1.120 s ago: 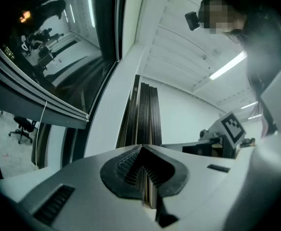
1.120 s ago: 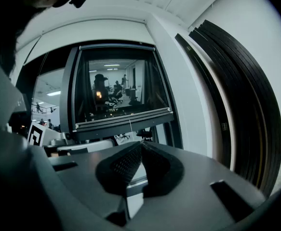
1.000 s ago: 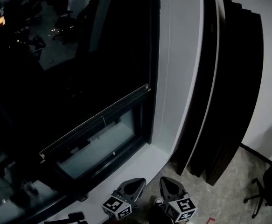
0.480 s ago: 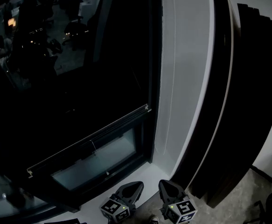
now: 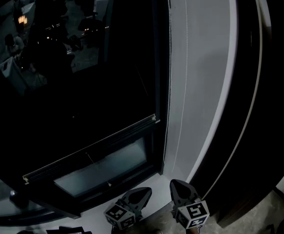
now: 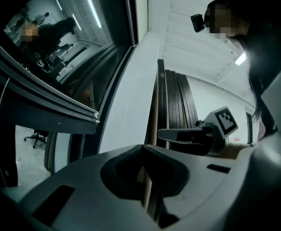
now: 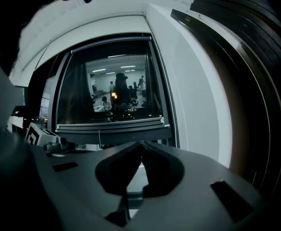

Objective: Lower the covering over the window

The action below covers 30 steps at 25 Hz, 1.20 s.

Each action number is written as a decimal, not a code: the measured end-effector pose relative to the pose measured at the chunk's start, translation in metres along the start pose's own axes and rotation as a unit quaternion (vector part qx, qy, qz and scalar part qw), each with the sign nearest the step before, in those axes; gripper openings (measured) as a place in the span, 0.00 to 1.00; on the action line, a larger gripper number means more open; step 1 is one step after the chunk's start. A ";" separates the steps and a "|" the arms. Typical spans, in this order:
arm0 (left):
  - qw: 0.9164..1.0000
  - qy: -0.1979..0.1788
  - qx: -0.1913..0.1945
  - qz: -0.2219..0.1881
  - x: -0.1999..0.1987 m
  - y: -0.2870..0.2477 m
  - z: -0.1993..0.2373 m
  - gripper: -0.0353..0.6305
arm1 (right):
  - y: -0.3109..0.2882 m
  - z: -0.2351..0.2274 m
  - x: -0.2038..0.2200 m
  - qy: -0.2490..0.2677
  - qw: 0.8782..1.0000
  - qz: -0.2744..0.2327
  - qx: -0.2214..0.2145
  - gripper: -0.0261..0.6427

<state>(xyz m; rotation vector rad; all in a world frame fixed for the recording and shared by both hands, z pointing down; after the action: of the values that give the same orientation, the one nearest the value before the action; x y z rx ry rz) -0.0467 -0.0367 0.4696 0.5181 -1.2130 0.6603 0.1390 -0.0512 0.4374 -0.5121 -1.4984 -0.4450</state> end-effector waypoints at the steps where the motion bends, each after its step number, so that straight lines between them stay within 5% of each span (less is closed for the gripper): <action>1: 1.000 -0.004 0.000 0.003 -0.001 -0.005 0.002 0.05 | -0.006 -0.008 -0.001 -0.001 1.000 -0.004 -0.001 0.04; 16: 0.998 -0.053 0.027 0.008 -0.034 -0.057 0.062 0.05 | -0.124 -0.072 -0.064 0.074 0.997 -0.026 0.007 0.04; 30: 0.994 -0.068 0.089 0.002 -0.060 -0.094 0.113 0.05 | -0.238 -0.125 -0.136 0.103 0.987 -0.051 0.115 0.16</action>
<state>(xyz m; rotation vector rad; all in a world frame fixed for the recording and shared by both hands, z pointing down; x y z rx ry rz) -0.0694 -0.1912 0.4415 0.7199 -1.2903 0.7514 0.1003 -0.3218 0.3116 -0.2003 -1.3582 -0.3855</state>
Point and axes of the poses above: the fingertips, and each gripper's own axes: y backward along the fingers, z to its left, x out of its underside, the point moved 9 cm from there along y, backward along the fingers, and after that the axes turned 5 degrees about y, right-handed, at the moved point
